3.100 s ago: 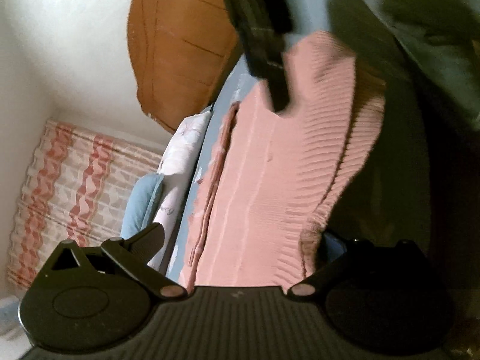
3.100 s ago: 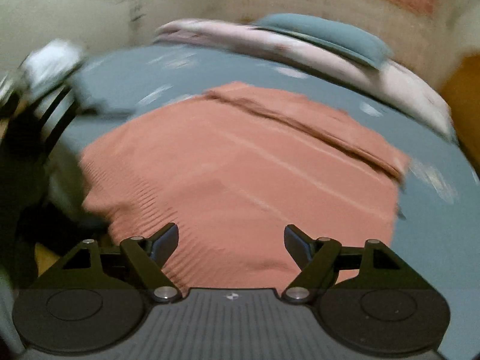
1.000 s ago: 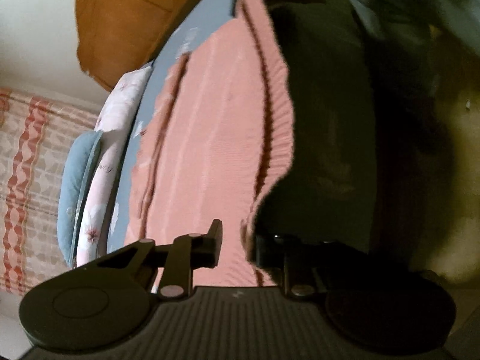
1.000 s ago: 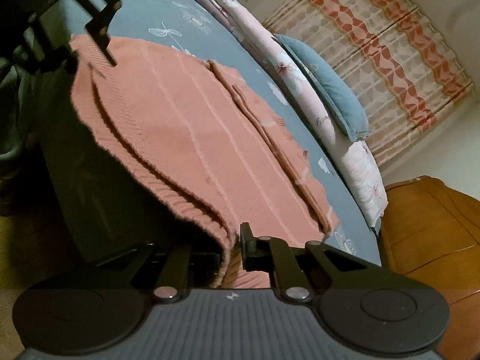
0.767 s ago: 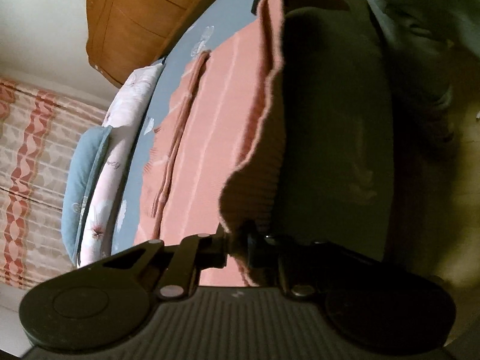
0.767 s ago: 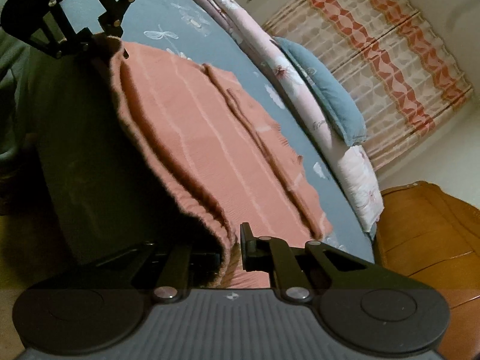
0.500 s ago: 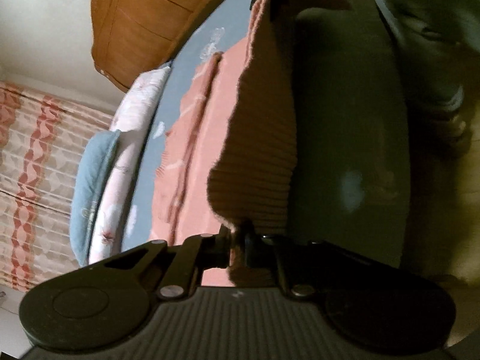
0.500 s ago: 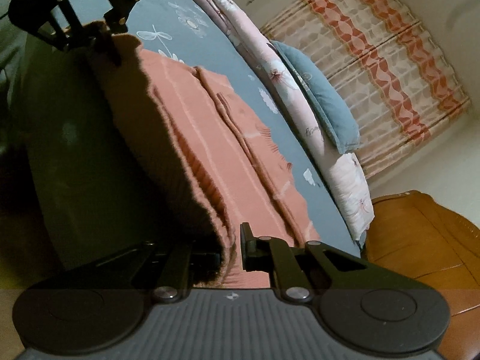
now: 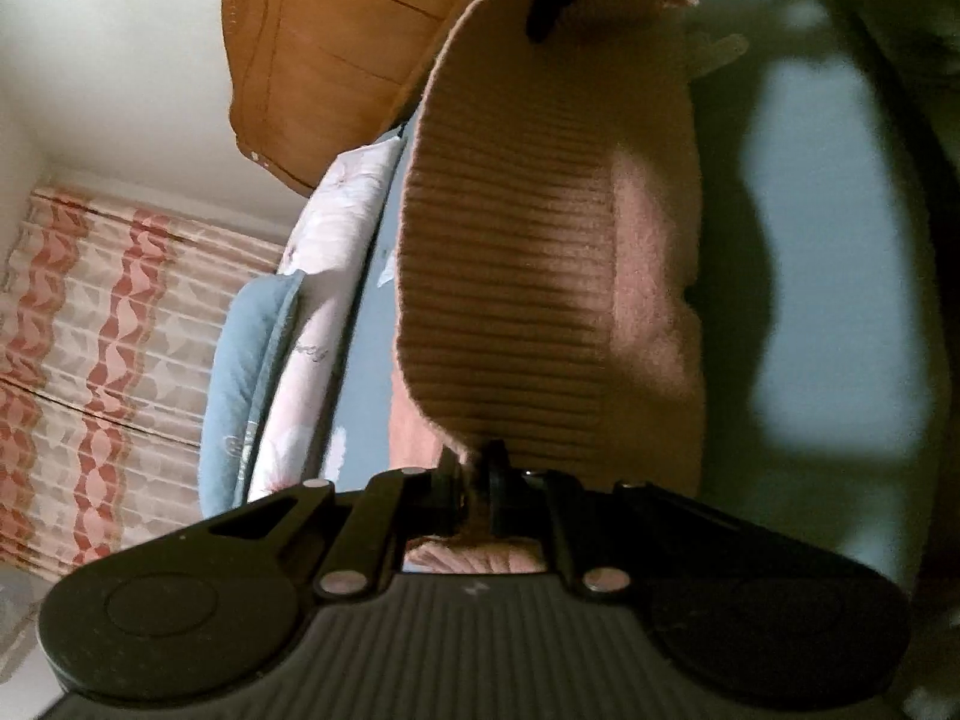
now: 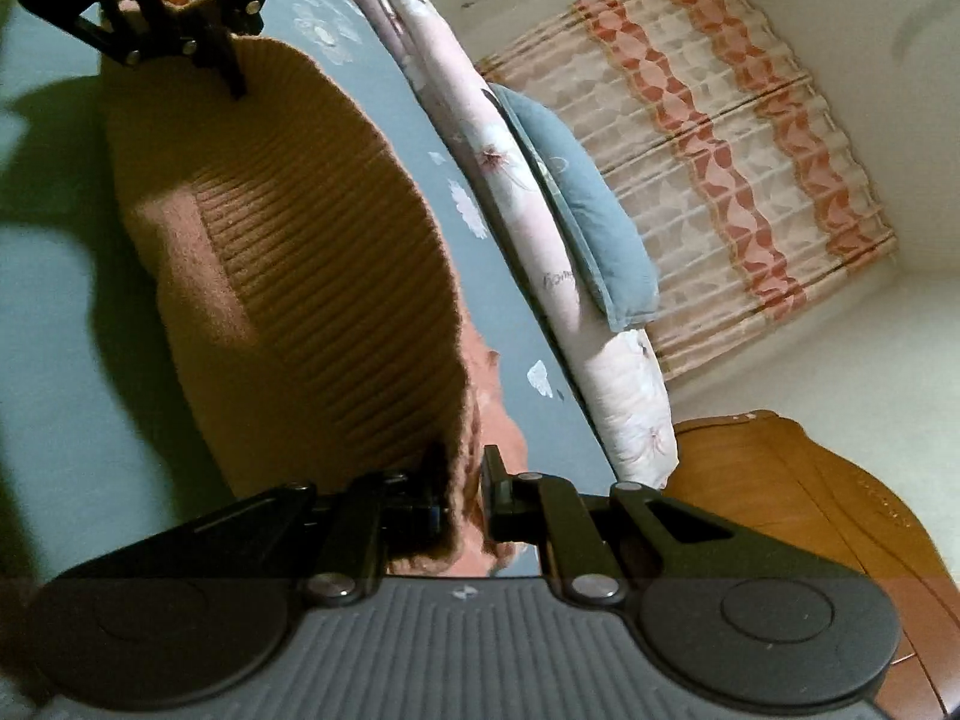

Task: Fold clothes
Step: 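Lift the hem with both grippers and fold it over toward the collar, then lay the hem onto the sweater and open both grippers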

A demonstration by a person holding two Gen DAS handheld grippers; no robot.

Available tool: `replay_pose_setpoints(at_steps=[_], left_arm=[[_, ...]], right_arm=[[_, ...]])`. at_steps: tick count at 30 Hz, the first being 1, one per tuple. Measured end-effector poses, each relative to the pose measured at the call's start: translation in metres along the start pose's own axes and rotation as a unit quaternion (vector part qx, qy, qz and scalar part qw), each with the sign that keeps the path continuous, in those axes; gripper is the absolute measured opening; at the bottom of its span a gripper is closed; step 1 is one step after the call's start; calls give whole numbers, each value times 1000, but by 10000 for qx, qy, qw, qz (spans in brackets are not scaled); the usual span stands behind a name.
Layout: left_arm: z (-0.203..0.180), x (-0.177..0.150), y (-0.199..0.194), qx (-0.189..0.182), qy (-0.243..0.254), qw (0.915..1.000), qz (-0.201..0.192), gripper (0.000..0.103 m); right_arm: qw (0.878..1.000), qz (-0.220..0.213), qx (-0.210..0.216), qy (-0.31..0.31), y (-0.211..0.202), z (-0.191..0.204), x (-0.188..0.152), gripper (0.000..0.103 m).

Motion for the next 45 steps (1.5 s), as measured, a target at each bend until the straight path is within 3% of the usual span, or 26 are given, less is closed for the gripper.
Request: replay_pose_setpoints(at_steps=[19, 24, 28, 29, 34, 37, 43, 45], left_arm=[[40, -6, 102, 632, 169, 9978, 129, 7], [46, -13, 133, 635, 78, 9977, 202, 7], [37, -17, 153, 373, -93, 9989, 270, 8], [33, -17, 155, 287, -128, 9991, 284, 12], [21, -23, 151, 115, -400, 9989, 222, 16], [23, -25, 138, 59, -509, 9986, 135, 17], [45, -42, 106, 75, -1024, 9945, 186, 38], [54, -57, 91, -59, -1471, 9889, 215, 43]], right_arm=[[9982, 46, -565, -171, 118, -39, 4, 13], [9976, 155, -671, -100, 150, -47, 0, 13], [9982, 345, -495, -48, 174, -41, -12, 13], [9980, 429, -449, -85, 179, -37, -16, 17], [9961, 809, -332, 79, 194, -29, -38, 32], [9960, 777, -181, 394, 181, -32, -38, 48], [9933, 750, -115, 873, 152, -52, -40, 53], [9886, 817, 3, 1262, 143, -65, -46, 53]])
Point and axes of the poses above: each gripper's, at about its wrist camera, not at the fingertips, and y roughly the way its jaws point, z to its left, x to its top, the point moved 9 cm from there along y, roughly the way its jaws point, and after that the axes turned 13 degrees about y, right-handed, at the moved point
